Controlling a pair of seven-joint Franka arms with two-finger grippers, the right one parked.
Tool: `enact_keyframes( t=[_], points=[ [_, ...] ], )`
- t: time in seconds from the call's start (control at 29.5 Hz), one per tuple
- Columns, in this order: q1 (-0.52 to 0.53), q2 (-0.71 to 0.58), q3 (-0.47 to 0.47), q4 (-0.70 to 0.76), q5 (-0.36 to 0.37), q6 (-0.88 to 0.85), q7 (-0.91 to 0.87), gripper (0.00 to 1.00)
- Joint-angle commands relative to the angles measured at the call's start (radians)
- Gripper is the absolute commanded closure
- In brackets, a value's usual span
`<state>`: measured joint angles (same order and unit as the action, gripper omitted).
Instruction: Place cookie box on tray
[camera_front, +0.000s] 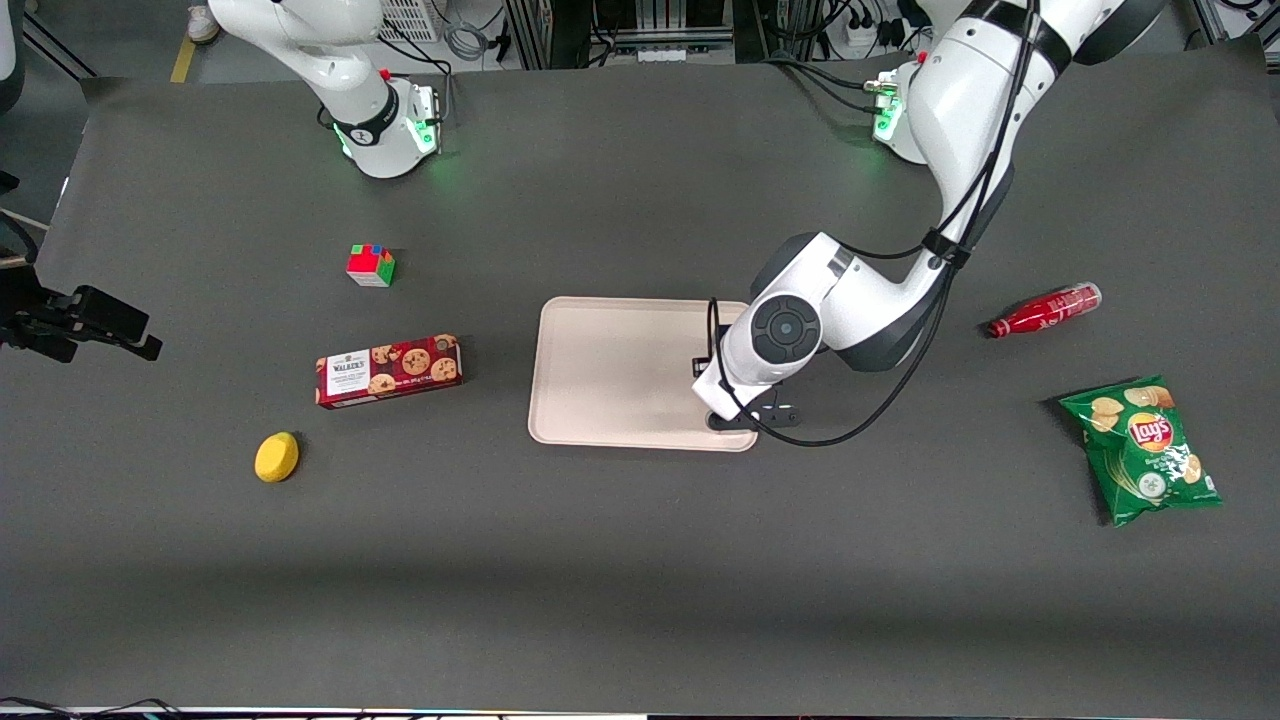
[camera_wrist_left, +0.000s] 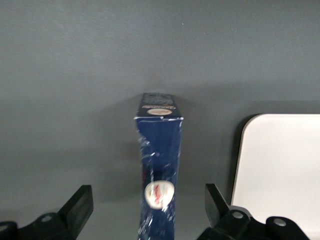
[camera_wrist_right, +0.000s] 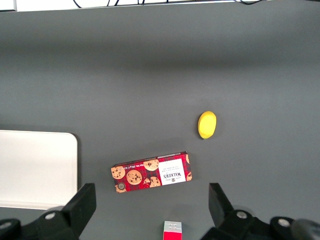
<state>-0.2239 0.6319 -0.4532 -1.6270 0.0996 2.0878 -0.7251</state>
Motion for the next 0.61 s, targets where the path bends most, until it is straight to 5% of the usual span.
enact_keyframes(
  t=[0.0, 0.27, 0.58],
  points=[
    [0.008, -0.075, 0.001, -0.028, 0.009, -0.081, -0.005, 0.0],
    [0.04, -0.239, 0.016, -0.022, -0.017, -0.227, -0.007, 0.0],
    [0.054, -0.509, 0.152, -0.013, -0.054, -0.409, -0.002, 0.0]
  ],
)
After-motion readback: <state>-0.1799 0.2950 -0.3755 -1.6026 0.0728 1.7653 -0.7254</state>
